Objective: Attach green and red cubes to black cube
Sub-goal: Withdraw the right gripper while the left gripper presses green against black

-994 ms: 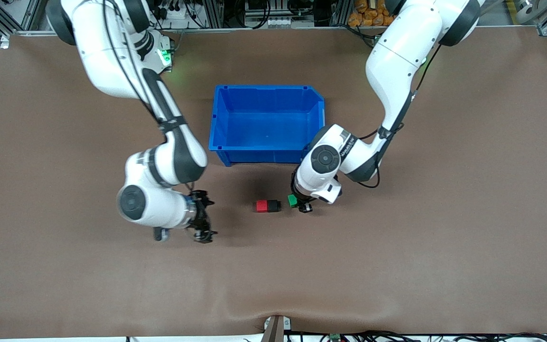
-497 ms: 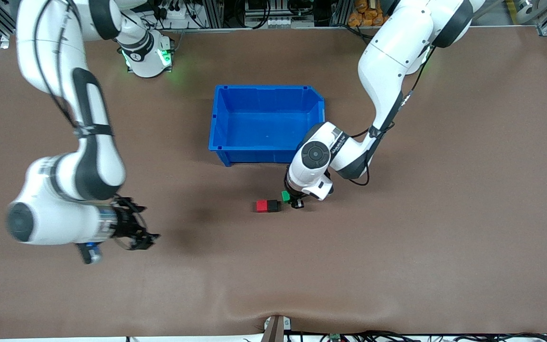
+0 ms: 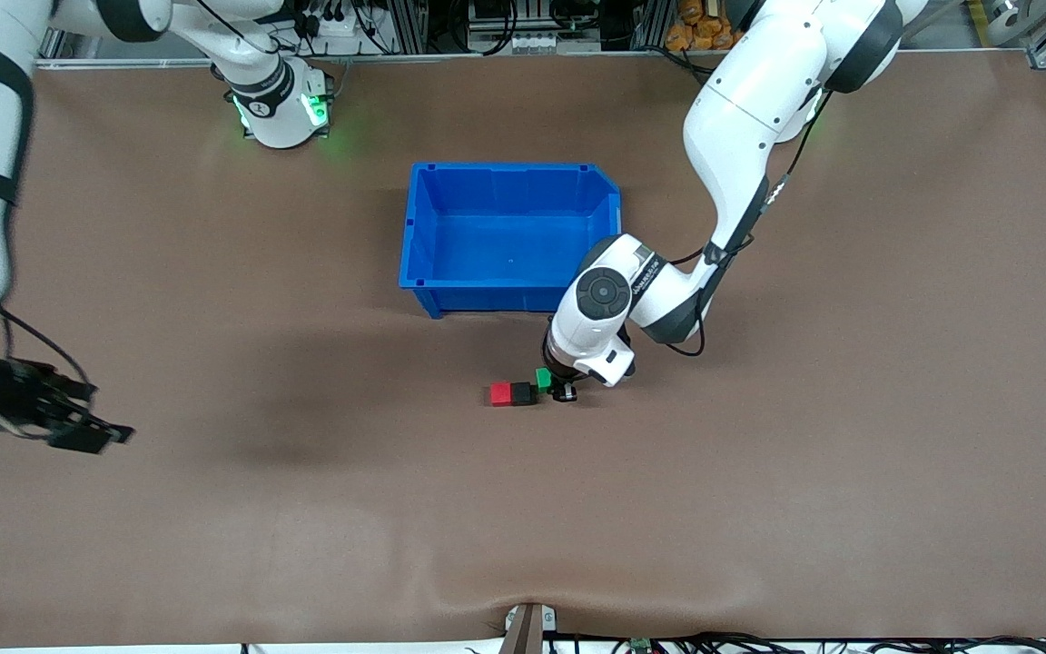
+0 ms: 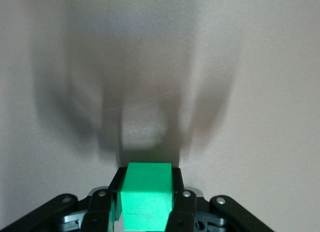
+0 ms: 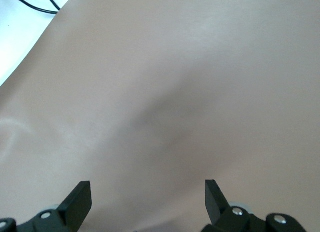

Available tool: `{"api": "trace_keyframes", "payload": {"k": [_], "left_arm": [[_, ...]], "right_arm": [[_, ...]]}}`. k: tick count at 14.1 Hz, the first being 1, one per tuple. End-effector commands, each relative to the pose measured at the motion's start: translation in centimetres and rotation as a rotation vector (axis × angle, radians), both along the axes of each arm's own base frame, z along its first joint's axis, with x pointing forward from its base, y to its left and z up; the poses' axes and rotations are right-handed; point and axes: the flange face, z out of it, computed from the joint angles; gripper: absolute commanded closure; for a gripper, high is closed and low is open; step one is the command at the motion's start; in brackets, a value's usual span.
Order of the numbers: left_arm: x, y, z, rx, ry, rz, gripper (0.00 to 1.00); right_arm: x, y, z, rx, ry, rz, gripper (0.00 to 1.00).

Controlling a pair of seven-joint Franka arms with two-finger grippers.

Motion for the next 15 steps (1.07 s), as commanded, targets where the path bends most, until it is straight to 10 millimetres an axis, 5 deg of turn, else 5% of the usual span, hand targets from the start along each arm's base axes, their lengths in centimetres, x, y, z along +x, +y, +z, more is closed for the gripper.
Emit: {"api": "trace_keyframes", "payload": {"k": [1, 3, 5, 8, 10, 13, 14, 15], "left_arm": [[0.8, -0.3, -0.1, -0.002, -0.035, -0.016, 1.0], [1.2, -0.2, -0.2, -0.003, -0.04, -0.016, 1.0], [1.3, -0.4, -0.2, -0.004, -0.046, -0.023, 1.0], [1.6, -0.5, 0.0, -0.01, -0.056, -0.032, 1.0], [1.6, -0.7, -0.3, -0.011, -0.059, -0.051, 1.0], [1.8, -0.7, -0.6, -0.012, -0.061, -0.054, 1.0], [1.8, -0.7, -0.6, -0.01, -0.064, -0.073, 0.96], [1.8, -0.7, -0.5, -0.008, -0.076, -0.122, 0.49]], "right_arm": [[-4.3, -0.7, 6.5, 0.015, 0.014, 0.024, 0.0], [-8.6, -1.4, 10.6, -0.019, 0.044, 0.192, 0.0], [-12.2, -1.8, 13.6, -0.041, -0.004, 0.545, 0.0], [-15.1, -2.8, 12.8, -0.037, -0.025, 0.695, 0.0], [-16.5, 0.9, 12.4, -0.111, -0.015, 0.781, 0.0], [-19.2, 3.2, 12.4, -0.17, -0.038, 0.849, 0.0], [-19.4, 3.1, 12.0, -0.165, -0.037, 0.852, 0.0], [-19.5, 2.4, 12.2, -0.162, -0.033, 0.836, 0.0]]}}
